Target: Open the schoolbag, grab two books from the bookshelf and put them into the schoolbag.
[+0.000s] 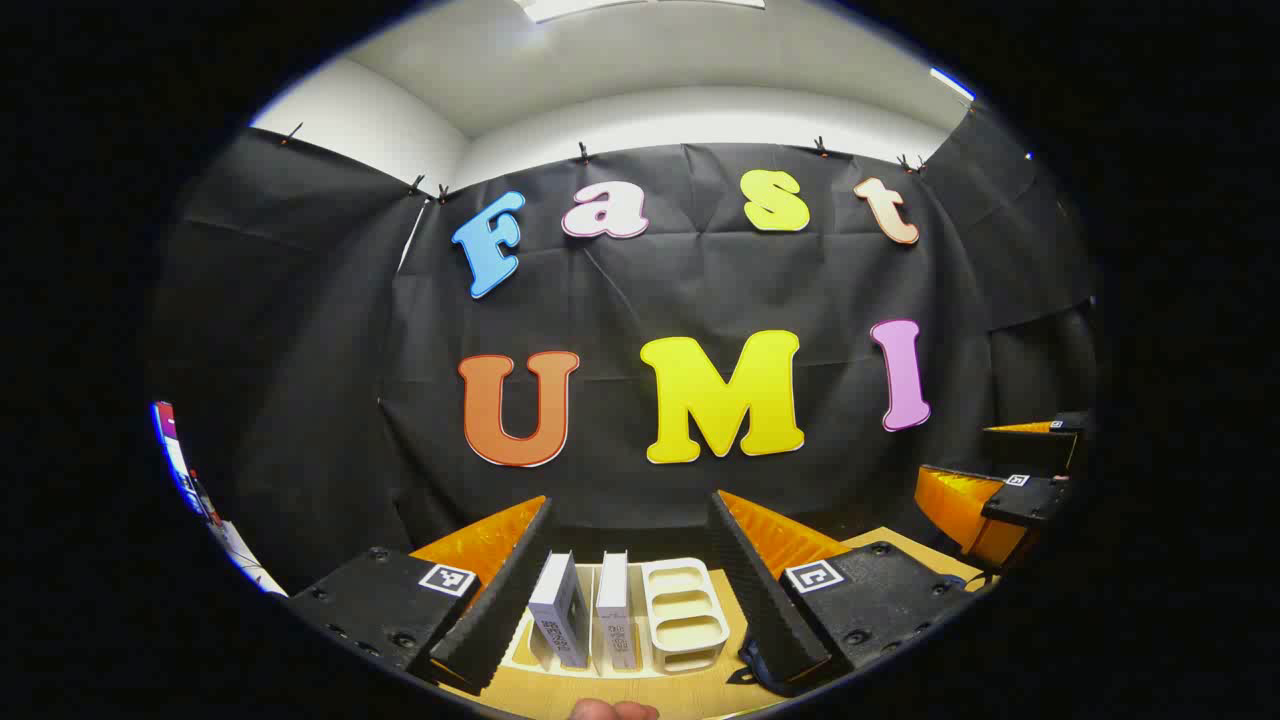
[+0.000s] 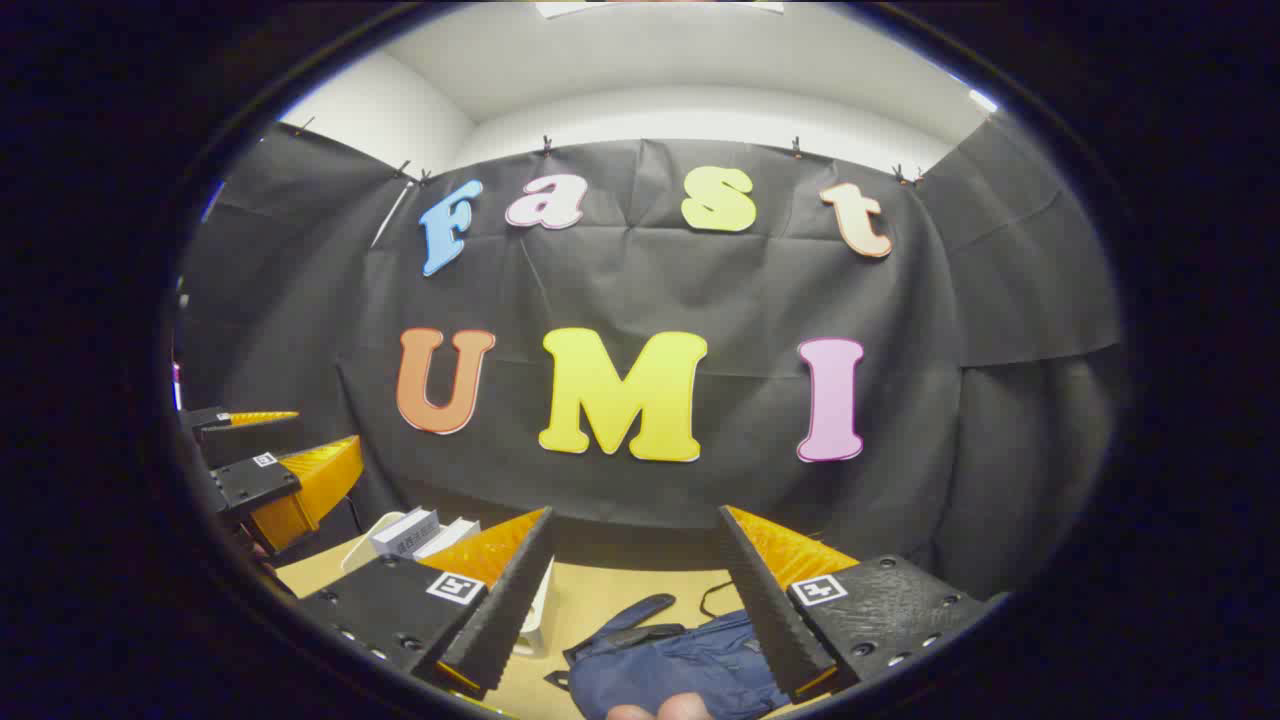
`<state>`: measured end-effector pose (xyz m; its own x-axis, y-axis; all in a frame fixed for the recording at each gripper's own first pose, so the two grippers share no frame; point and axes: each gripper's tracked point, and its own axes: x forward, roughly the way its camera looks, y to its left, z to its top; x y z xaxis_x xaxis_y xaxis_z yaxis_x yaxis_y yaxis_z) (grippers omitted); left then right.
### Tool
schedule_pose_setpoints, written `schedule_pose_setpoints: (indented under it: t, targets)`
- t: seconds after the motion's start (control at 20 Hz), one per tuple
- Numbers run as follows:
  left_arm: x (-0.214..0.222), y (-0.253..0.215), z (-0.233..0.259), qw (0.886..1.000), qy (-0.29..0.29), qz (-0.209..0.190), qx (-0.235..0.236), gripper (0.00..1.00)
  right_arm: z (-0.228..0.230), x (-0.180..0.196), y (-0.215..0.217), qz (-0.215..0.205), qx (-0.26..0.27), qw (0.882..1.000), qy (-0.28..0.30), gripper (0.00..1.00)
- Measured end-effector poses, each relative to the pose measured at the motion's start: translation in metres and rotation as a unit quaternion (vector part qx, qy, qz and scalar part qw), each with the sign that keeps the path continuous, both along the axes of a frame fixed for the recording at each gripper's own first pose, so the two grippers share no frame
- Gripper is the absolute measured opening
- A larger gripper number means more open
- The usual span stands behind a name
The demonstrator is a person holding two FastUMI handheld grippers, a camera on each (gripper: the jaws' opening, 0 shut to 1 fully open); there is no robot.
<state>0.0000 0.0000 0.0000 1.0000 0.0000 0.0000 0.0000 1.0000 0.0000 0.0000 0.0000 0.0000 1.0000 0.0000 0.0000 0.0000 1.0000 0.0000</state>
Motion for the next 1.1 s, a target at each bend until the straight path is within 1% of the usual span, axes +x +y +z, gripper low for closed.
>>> schedule_pose_setpoints:
  t: [0.05, 0.2, 0.25, 0.4, 0.45, 0.5, 0.55, 0.7, 0.75, 0.8, 0.85, 0.95, 1.0, 1.05, 1.1]
  targets:
    - [0.002, 0.000, -0.001, 1.000, 0.002, 0.000, -0.001, 0.96, 0.000, 0.001, -0.002, -0.002, -0.002, 1.000, 0.000, 0.98]
    - [0.005, -0.002, -0.005, 1.000, 0.008, -0.004, -0.005, 0.96, -0.006, 0.003, -0.008, -0.011, -0.003, 1.000, 0.010, 0.98]
    - [0.007, -0.001, -0.007, 1.000, 0.010, -0.004, -0.007, 0.96, -0.008, 0.004, -0.008, -0.012, -0.002, 1.000, 0.016, 0.95]
    - [0.009, -0.001, -0.011, 1.000, 0.018, -0.005, -0.013, 0.96, -0.013, 0.004, -0.007, -0.013, -0.008, 1.000, 0.026, 0.95]
    - [0.008, 0.000, -0.014, 1.000, 0.020, -0.004, -0.015, 0.96, -0.015, 0.004, -0.007, -0.013, -0.010, 0.999, 0.029, 0.93]
    - [0.008, 0.000, -0.015, 1.000, 0.022, -0.004, -0.017, 0.96, -0.016, 0.004, -0.006, -0.011, -0.011, 0.999, 0.032, 0.95]
    - [0.010, 0.002, -0.016, 1.000, 0.023, -0.003, -0.018, 0.96, -0.017, 0.004, -0.005, -0.011, -0.012, 0.999, 0.034, 0.93]
    - [0.009, 0.006, -0.017, 1.000, 0.025, 0.000, -0.018, 0.96, -0.025, 0.005, 0.001, -0.005, -0.018, 0.999, 0.047, 0.93]
    - [0.009, 0.006, -0.017, 1.000, 0.025, 0.000, -0.018, 0.96, -0.027, 0.005, 0.003, -0.003, -0.020, 0.998, 0.053, 0.95]
    - [0.009, 0.008, -0.019, 1.000, 0.025, 0.001, -0.017, 1.00, -0.031, 0.005, 0.005, -0.001, -0.022, 0.998, 0.058, 0.95]
    - [0.009, 0.009, -0.020, 1.000, 0.027, 0.001, -0.017, 0.96, -0.034, 0.004, 0.006, 0.000, -0.024, 0.998, 0.063, 0.95]
    - [0.007, 0.009, -0.022, 0.999, 0.030, 0.001, -0.017, 0.96, -0.041, 0.003, 0.009, 0.002, -0.032, 0.997, 0.074, 0.95]
    - [0.006, 0.011, -0.025, 0.999, 0.032, 0.001, -0.018, 0.96, -0.046, 0.003, 0.010, 0.004, -0.036, 0.996, 0.081, 0.98]
    - [0.006, 0.012, -0.027, 0.999, 0.034, 0.001, -0.018, 0.96, -0.052, 0.003, 0.013, 0.007, -0.038, 0.995, 0.090, 0.98]
    - [0.006, 0.013, -0.028, 0.999, 0.035, 0.001, -0.017, 0.96, -0.061, 0.003, 0.017, 0.010, -0.041, 0.994, 0.104, 0.95]
